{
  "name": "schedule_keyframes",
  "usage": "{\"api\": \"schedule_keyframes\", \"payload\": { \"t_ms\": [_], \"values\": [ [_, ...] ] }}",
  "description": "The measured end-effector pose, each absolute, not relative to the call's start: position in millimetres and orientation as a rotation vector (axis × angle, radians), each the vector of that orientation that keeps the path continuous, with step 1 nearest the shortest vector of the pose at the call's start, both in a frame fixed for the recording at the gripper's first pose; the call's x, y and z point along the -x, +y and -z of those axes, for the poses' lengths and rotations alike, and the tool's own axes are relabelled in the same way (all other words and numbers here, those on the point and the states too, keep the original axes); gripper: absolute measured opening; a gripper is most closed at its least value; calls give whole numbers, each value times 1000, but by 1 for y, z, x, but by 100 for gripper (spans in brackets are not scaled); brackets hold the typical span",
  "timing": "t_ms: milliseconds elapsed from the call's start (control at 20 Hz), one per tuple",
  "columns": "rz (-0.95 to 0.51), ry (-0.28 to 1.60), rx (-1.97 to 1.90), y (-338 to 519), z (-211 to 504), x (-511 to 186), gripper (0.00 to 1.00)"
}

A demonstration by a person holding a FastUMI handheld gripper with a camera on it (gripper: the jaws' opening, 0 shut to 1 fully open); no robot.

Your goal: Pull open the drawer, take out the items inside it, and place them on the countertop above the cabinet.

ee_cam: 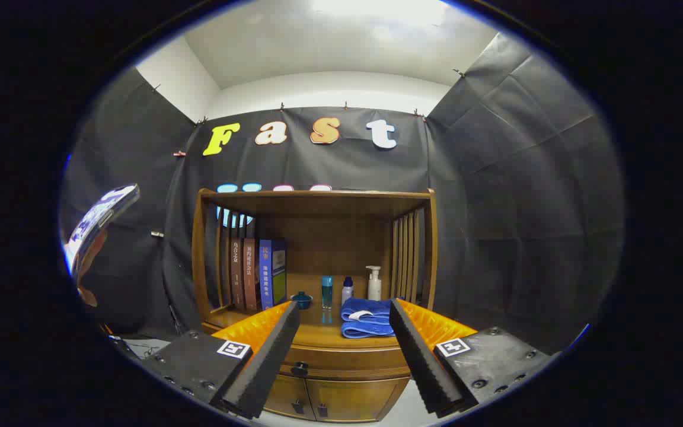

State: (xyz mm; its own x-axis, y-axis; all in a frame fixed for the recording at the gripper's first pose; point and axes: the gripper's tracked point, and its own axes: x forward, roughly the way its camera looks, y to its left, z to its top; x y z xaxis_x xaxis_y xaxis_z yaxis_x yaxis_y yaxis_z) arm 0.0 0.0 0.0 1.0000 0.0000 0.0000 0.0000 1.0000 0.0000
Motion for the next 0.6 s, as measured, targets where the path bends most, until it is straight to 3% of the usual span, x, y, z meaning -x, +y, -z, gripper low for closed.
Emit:
{"api": "schedule_keyframes", "payload": {
  "t_ms": [600],
  "values": [
    [-63,7,16,28,0,-2,98]
  ]
}}
